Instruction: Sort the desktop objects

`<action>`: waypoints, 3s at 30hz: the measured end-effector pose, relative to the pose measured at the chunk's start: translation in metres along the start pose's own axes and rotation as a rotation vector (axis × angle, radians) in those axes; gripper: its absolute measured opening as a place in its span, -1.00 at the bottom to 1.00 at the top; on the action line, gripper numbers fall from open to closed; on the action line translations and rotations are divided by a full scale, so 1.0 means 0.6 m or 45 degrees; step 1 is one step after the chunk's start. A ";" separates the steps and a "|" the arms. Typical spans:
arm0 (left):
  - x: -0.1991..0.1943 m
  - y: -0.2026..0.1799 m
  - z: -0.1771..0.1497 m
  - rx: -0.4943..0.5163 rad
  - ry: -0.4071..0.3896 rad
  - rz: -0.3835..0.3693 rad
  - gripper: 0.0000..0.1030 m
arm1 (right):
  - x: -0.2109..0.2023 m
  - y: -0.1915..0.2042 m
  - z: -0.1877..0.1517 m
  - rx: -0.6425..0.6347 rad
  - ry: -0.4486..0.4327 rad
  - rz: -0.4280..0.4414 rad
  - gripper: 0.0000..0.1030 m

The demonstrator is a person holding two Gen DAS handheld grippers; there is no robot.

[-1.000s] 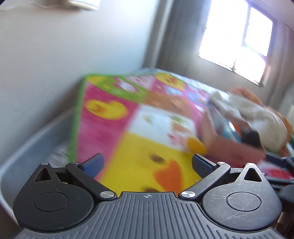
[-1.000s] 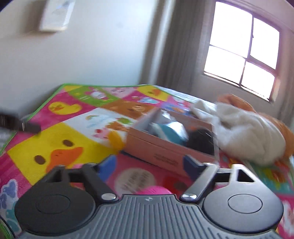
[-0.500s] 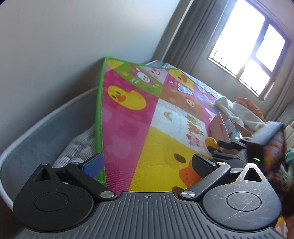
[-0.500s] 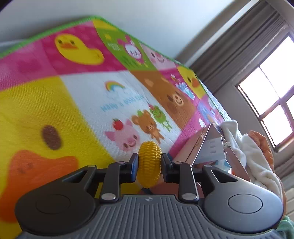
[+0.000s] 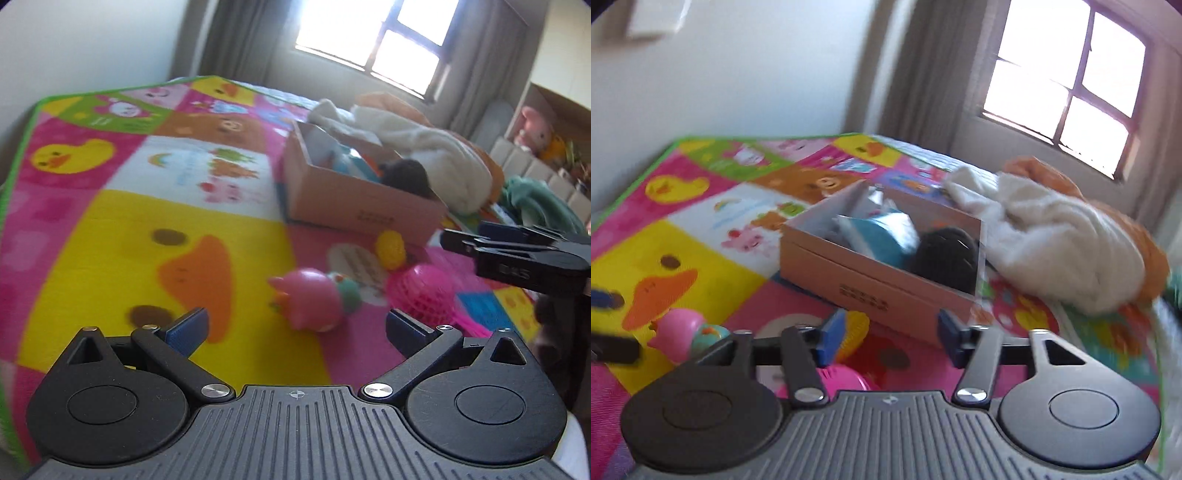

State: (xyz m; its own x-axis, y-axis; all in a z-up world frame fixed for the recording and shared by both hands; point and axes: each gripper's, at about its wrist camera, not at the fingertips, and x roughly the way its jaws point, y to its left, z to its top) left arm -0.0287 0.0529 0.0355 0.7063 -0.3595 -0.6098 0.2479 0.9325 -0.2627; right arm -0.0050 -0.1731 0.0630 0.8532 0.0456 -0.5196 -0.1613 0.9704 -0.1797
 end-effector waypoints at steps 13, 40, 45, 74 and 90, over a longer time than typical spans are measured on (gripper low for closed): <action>0.099 -0.064 0.033 0.148 -0.076 0.049 1.00 | -0.057 -0.041 -0.129 0.314 0.093 0.050 0.52; 0.066 -0.027 -0.032 0.179 -0.133 0.112 1.00 | -0.051 -0.007 -0.083 0.180 0.016 0.130 0.74; 0.068 -0.031 -0.033 0.185 -0.129 0.173 1.00 | 0.017 0.006 -0.073 0.193 0.140 0.243 0.72; 0.064 -0.053 -0.023 0.217 -0.045 0.243 1.00 | -0.057 -0.021 -0.177 0.288 0.045 0.071 0.67; 0.146 -0.093 0.053 0.238 0.152 0.070 1.00 | -0.059 -0.019 -0.192 0.304 0.010 0.042 1.00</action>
State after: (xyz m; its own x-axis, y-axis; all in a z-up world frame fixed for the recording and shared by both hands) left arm 0.0406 -0.0293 0.0204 0.6415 -0.2991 -0.7064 0.3374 0.9370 -0.0904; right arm -0.0903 -0.2132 -0.0127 0.8455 0.0770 -0.5285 -0.0663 0.9970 0.0392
